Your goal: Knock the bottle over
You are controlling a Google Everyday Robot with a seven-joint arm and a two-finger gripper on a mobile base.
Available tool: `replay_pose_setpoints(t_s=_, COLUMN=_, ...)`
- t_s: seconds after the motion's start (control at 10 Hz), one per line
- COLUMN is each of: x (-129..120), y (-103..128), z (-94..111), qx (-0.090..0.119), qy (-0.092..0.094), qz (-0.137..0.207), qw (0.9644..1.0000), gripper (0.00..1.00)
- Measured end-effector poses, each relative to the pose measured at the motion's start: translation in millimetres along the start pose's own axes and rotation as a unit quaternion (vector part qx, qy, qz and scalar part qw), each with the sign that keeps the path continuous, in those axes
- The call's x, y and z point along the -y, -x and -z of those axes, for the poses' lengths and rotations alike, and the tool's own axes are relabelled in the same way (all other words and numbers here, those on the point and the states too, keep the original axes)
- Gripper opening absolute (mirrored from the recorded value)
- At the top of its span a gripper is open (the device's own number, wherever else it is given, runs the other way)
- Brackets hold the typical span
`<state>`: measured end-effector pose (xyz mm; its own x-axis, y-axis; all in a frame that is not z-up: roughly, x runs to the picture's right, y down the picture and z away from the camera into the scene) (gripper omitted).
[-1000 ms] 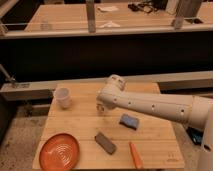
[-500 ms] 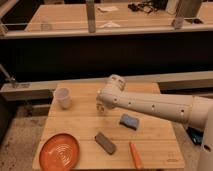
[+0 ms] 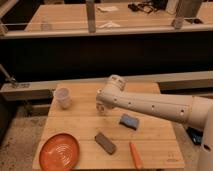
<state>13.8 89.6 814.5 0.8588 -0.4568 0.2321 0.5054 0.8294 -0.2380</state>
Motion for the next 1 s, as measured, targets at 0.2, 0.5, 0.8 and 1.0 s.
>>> replay_pose_setpoints(t_s=0.2, x=1.4, y=0.0, z=0.1, qx=0.001, qy=-0.002, qz=0.002, qw=1.0, gripper=0.14)
replay_pose_setpoints(t_s=0.5, x=3.4, y=0.7, z=-0.9, qx=0.003, qy=-0.005, qz=0.004, qw=1.0, gripper=0.14)
replay_pose_setpoints(t_s=0.8, x=5.1, y=1.0, z=-2.9, qx=0.006, qy=-0.008, qz=0.005, qw=0.9999, gripper=0.14)
replay_pose_setpoints(t_s=1.0, x=6.0, y=0.8, z=-4.4, qx=0.007, qy=-0.01, qz=0.005, qw=0.9999, gripper=0.14)
